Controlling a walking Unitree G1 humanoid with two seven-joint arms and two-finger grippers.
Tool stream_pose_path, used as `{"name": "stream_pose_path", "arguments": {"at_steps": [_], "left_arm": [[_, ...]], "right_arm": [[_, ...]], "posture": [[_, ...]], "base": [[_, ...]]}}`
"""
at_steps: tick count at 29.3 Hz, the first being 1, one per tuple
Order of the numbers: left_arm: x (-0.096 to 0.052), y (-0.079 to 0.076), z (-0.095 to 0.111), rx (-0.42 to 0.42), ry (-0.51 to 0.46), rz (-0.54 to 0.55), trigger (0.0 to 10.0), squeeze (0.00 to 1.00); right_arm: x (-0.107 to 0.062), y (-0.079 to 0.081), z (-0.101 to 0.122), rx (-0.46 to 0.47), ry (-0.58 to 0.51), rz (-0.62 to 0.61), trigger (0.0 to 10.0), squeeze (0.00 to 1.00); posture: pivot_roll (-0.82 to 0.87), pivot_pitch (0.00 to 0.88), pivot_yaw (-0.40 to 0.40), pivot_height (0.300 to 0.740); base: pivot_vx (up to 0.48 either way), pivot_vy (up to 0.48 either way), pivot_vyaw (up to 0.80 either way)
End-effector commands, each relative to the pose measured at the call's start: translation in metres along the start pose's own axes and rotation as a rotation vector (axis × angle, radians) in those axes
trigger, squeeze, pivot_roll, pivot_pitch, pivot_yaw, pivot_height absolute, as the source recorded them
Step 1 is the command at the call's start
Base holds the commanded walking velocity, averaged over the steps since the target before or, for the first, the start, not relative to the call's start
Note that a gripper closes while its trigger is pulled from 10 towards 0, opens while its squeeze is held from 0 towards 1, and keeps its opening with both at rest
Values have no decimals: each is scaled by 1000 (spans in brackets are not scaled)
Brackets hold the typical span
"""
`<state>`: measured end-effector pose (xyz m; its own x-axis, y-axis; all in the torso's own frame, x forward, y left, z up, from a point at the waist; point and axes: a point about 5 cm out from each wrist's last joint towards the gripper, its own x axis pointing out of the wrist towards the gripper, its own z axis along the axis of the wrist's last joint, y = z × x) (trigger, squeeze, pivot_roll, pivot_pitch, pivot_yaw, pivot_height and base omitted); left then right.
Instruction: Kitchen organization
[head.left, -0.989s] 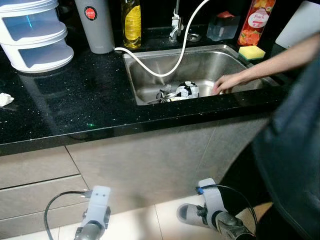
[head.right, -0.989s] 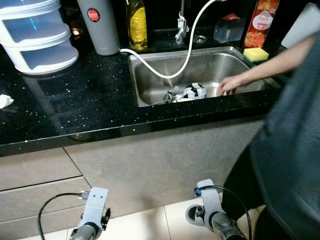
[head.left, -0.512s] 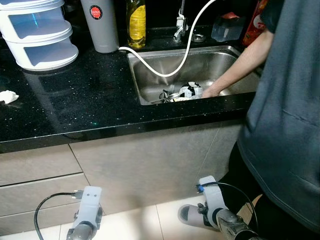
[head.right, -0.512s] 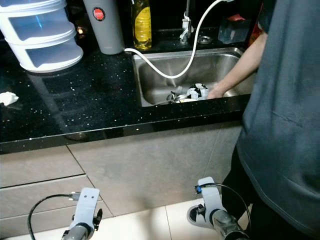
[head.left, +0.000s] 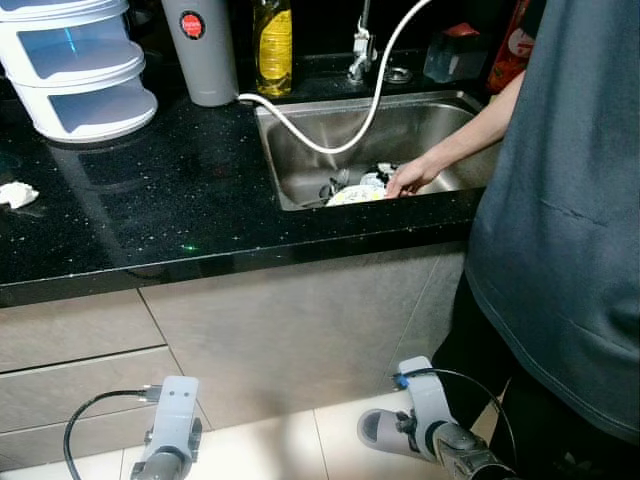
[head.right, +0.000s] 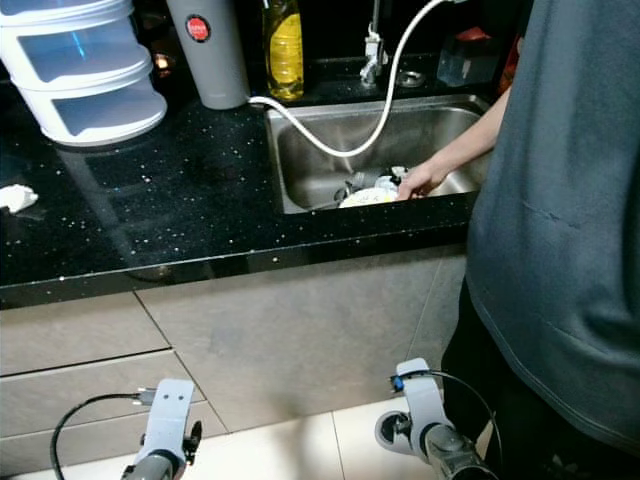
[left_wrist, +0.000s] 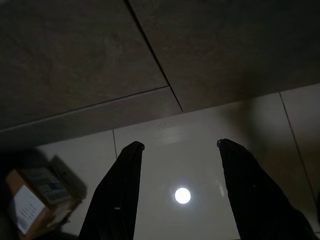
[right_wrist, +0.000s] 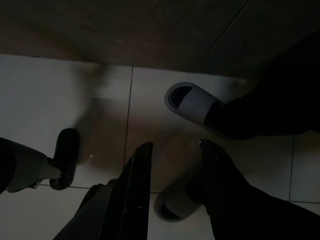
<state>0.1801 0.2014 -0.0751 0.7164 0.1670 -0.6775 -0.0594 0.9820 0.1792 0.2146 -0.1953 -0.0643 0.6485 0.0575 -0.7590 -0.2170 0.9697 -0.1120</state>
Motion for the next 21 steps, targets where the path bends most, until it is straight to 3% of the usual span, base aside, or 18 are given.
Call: {"name": "stream_pose_path", "arguments": {"at_steps": [1, 11, 21], "left_arm": [[0, 1, 2, -25, -11, 7, 10000, 0], [2, 2, 5, -27, -23, 5, 10000, 0], [0, 3, 11, -8, -97, 0, 10000, 0]], "right_arm": [[-1, -3, -5, 13, 20, -5, 10000, 0], [0, -4, 0, 23, 7, -10, 10000, 0], [0, -3, 1, 28, -2, -3, 10000, 0]], "posture": [[62, 0, -18, 740], [57, 0, -20, 740], [57, 0, -13, 740]], "base": [[0, 0, 0], [0, 0, 0], [0, 0, 0]]}}
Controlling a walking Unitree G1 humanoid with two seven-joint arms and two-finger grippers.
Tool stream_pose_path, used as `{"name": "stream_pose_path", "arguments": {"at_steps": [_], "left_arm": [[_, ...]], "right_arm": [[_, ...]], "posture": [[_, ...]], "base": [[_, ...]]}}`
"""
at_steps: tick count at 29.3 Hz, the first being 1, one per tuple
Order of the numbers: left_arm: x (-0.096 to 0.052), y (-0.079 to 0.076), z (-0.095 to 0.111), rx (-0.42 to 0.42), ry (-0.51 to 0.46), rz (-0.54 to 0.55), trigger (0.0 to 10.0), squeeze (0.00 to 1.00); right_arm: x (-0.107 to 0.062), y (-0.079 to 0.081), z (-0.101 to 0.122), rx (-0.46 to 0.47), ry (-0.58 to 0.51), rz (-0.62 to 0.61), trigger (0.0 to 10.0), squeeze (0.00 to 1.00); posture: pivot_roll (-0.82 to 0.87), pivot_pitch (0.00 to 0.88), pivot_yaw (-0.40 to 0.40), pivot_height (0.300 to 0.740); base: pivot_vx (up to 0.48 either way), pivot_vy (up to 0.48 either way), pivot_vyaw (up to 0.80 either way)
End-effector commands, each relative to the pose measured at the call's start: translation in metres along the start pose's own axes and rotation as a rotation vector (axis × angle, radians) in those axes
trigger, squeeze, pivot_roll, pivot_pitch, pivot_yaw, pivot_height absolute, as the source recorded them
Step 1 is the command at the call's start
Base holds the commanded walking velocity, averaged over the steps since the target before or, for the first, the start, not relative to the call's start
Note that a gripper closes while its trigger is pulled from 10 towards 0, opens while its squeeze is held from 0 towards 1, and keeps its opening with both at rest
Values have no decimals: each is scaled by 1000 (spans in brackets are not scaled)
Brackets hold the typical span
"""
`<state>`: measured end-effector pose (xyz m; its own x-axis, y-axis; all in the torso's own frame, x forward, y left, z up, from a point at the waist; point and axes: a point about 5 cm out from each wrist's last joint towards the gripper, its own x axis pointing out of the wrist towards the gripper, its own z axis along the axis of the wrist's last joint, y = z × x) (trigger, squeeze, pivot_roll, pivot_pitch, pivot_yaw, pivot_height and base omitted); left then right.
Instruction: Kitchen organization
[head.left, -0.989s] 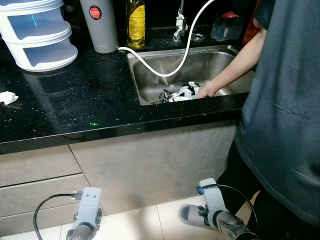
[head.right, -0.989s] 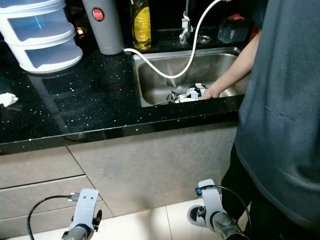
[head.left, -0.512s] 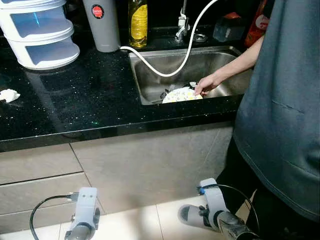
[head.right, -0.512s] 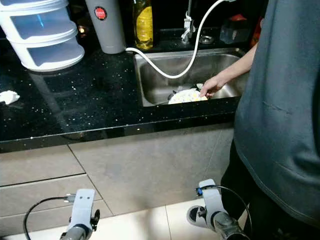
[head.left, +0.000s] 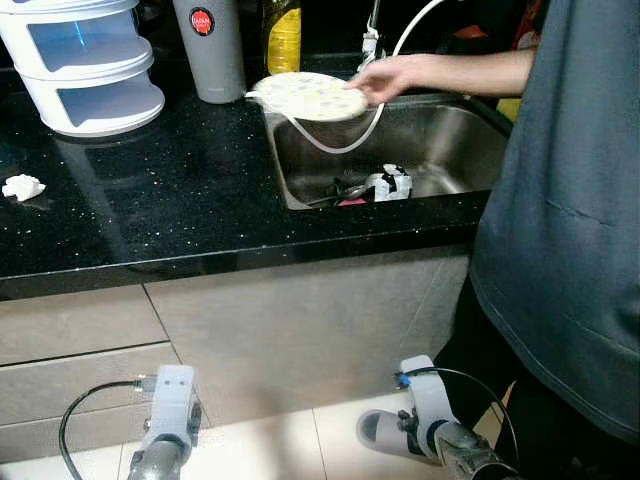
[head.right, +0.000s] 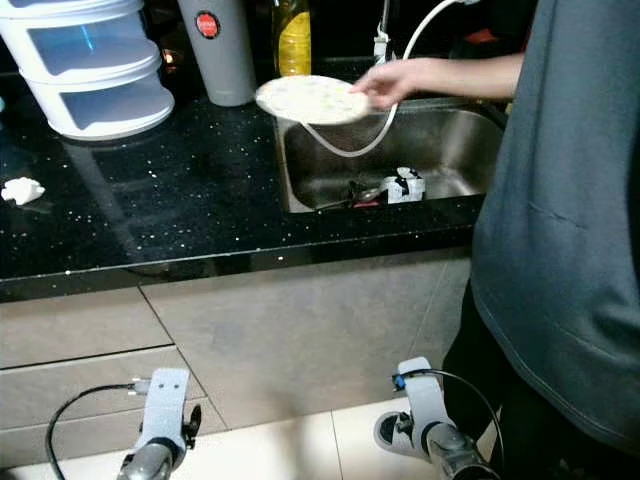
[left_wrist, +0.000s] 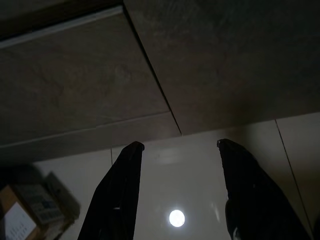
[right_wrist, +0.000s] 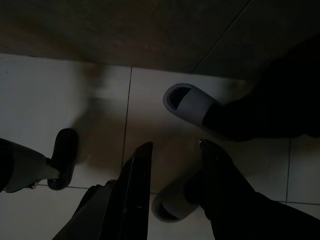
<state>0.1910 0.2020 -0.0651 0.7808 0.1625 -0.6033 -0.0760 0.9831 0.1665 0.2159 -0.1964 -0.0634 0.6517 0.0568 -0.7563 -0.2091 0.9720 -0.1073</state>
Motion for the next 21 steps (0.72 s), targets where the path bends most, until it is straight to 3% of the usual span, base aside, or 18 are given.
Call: {"name": "stream_pose_path", "arguments": {"at_steps": [1, 12, 21], "left_arm": [[-2, 1, -4, 12, 0, -5, 10000, 0], [-1, -9, 2, 7, -14, -50, 10000, 0], [2, -14, 10, 61, -46, -117, 10000, 0]], "right_arm": [[0, -1, 2, 25, -5, 0, 10000, 0], [6, 12, 21, 85, -60, 27, 10000, 0], [5, 13, 15, 95, -49, 2, 10000, 0]], "posture": [[54, 0, -13, 740], [18, 0, -4, 740], [11, 0, 20, 740]], "base": [[0, 0, 0], [0, 0, 0], [0, 0, 0]]}}
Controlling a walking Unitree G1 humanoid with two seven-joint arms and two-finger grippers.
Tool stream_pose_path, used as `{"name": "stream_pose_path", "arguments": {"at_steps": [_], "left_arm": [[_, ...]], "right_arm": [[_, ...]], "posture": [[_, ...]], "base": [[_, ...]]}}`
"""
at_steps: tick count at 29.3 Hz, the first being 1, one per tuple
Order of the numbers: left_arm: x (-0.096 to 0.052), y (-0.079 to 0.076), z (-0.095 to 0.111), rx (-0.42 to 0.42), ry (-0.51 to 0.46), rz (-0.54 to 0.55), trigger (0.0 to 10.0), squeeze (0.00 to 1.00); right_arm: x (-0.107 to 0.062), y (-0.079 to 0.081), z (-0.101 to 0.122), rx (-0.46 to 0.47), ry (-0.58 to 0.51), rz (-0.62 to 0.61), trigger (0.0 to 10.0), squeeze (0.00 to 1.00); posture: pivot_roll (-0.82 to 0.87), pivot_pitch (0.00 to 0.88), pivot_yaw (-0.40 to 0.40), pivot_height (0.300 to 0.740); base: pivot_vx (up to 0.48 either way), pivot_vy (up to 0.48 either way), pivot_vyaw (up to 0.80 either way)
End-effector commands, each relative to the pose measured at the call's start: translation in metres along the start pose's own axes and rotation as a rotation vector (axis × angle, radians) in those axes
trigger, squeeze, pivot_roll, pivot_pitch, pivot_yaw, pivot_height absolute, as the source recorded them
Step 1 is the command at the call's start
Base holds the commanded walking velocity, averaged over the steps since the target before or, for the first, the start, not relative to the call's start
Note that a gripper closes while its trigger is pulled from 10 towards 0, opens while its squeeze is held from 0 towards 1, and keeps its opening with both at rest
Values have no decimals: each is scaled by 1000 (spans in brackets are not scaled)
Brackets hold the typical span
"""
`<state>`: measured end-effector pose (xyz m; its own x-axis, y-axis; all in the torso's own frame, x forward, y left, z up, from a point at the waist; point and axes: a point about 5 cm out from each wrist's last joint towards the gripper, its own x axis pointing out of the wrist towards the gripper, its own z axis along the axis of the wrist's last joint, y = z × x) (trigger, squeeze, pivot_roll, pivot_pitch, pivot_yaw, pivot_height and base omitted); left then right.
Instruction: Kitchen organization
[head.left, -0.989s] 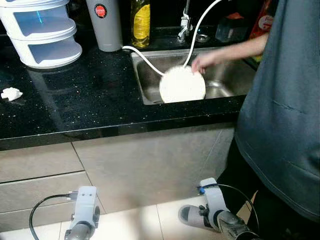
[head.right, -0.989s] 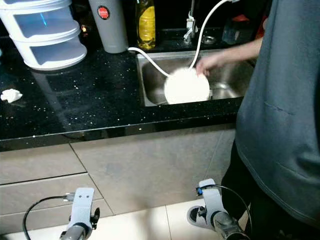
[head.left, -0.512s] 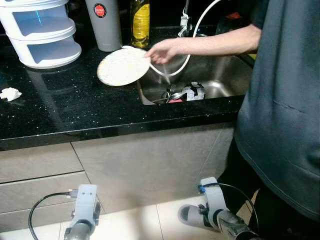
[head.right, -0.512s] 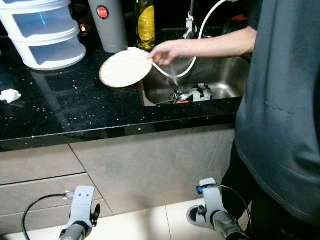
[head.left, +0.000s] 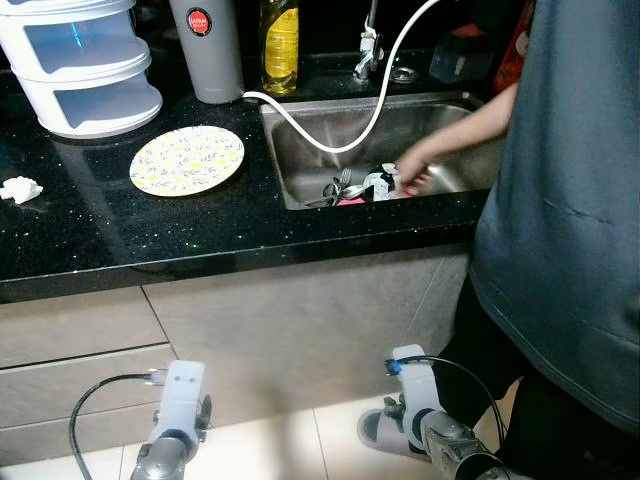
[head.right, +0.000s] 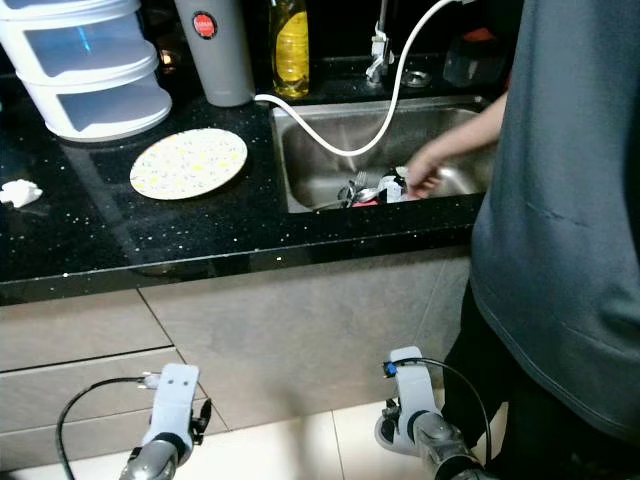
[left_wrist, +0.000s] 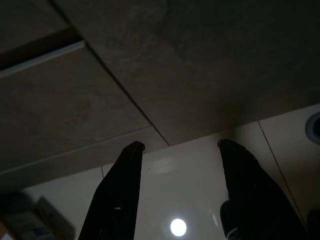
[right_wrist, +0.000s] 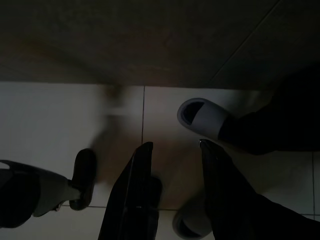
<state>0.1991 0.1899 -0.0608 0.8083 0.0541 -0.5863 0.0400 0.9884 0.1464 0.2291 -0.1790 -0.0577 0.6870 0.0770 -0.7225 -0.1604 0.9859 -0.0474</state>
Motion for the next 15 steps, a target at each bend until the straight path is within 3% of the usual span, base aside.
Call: {"name": "stream_pose_path", "arguments": {"at_steps": [1, 8, 15], "left_arm": [[0, -2, 1, 3, -3, -16, 10000, 0], [-2, -3, -2, -11, 2, -34, 10000, 0], [-2, -6, -3, 13, 11, -63, 10000, 0]], "right_arm": [[-1, -1, -3, 31, -4, -17, 10000, 0], [-1, -5, 2, 93, -53, -50, 10000, 0], [0, -4, 6, 76, -55, -43, 10000, 0]], "posture": [[9, 0, 26, 740], [10, 0, 20, 740], [14, 0, 11, 740]], "base": [[0, 0, 0], [0, 0, 0], [0, 0, 0]]}}
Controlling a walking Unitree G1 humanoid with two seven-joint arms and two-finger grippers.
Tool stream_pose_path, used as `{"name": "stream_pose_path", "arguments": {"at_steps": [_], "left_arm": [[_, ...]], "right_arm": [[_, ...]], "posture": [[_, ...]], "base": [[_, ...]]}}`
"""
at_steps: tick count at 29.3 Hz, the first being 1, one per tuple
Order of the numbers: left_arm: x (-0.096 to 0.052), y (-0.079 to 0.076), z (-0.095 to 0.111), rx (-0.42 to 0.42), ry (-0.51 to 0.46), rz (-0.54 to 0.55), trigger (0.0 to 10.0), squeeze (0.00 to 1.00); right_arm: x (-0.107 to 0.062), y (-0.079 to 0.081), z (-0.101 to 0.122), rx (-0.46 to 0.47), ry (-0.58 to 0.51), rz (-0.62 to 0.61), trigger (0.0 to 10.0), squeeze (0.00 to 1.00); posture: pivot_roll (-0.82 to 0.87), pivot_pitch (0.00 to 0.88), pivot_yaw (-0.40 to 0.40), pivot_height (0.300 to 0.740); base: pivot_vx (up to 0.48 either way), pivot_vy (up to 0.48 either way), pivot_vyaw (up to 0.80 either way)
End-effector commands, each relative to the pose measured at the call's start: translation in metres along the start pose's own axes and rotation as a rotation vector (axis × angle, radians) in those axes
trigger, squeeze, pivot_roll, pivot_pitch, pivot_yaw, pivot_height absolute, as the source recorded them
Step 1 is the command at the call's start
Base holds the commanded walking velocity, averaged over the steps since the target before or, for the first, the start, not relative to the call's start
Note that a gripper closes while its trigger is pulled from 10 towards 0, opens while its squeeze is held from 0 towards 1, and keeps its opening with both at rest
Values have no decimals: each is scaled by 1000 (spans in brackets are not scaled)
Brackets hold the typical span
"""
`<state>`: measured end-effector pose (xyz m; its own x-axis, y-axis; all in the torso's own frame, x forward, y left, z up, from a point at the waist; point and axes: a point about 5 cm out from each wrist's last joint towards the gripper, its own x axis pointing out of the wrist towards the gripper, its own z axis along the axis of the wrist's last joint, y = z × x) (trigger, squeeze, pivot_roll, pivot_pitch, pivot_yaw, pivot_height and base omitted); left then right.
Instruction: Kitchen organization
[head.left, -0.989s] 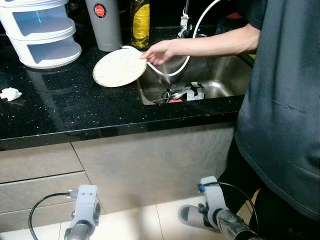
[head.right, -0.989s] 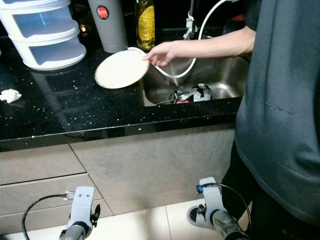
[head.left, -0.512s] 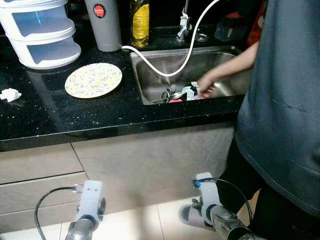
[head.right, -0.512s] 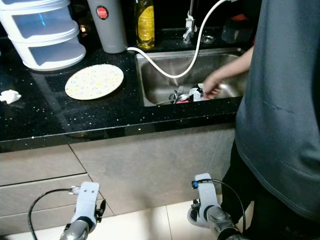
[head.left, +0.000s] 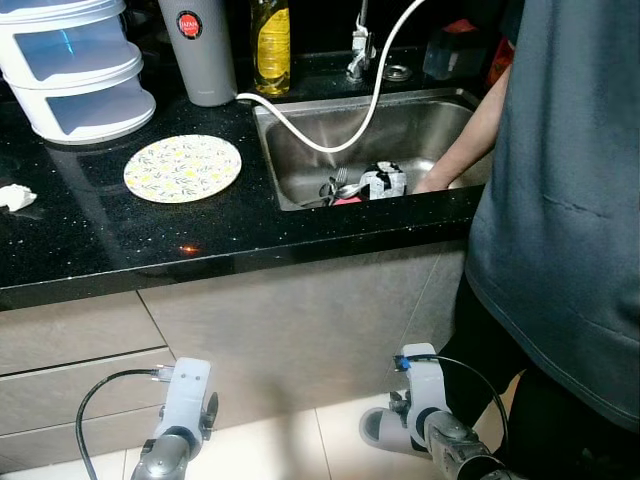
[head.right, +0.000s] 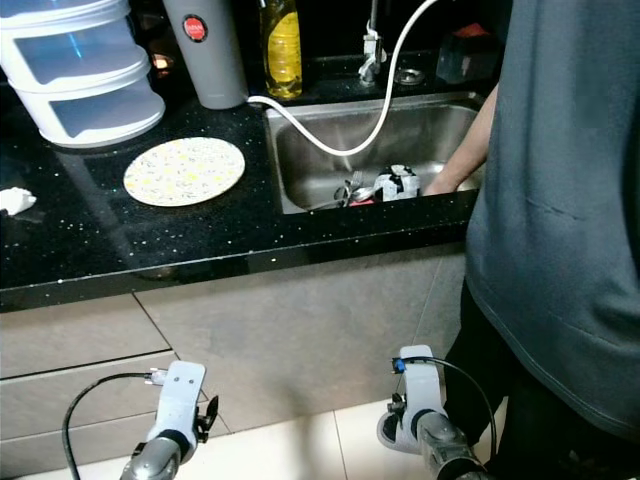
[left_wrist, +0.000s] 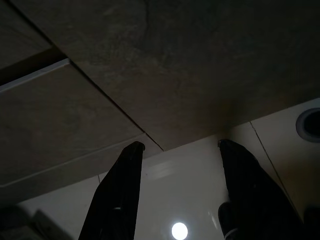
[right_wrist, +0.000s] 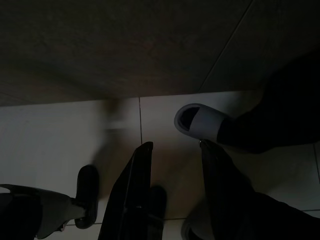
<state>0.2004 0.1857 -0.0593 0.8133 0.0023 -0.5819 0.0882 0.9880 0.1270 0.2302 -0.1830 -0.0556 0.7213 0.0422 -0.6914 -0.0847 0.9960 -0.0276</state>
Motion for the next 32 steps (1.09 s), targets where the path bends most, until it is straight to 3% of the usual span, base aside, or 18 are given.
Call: {"name": "stream_pose_path", "arguments": {"at_steps": [1, 10, 32], "left_arm": [[-2, -3, -6, -6, 28, -23, 10000, 0], [2, -8, 0, -26, 21, -55, 10000, 0], [-1, -17, -6, -19, 37, -110, 10000, 0]], "right_arm": [[1, 1, 5, 2, -16, 0, 10000, 0], [4, 6, 14, -6, -46, 17, 10000, 0], [3, 10, 14, -19, -63, 25, 10000, 0]], "posture": [[15, 0, 12, 740], [22, 0, 12, 740], [12, 0, 31, 740]], "base": [[0, 0, 0], [0, 0, 0], [0, 0, 0]]}}
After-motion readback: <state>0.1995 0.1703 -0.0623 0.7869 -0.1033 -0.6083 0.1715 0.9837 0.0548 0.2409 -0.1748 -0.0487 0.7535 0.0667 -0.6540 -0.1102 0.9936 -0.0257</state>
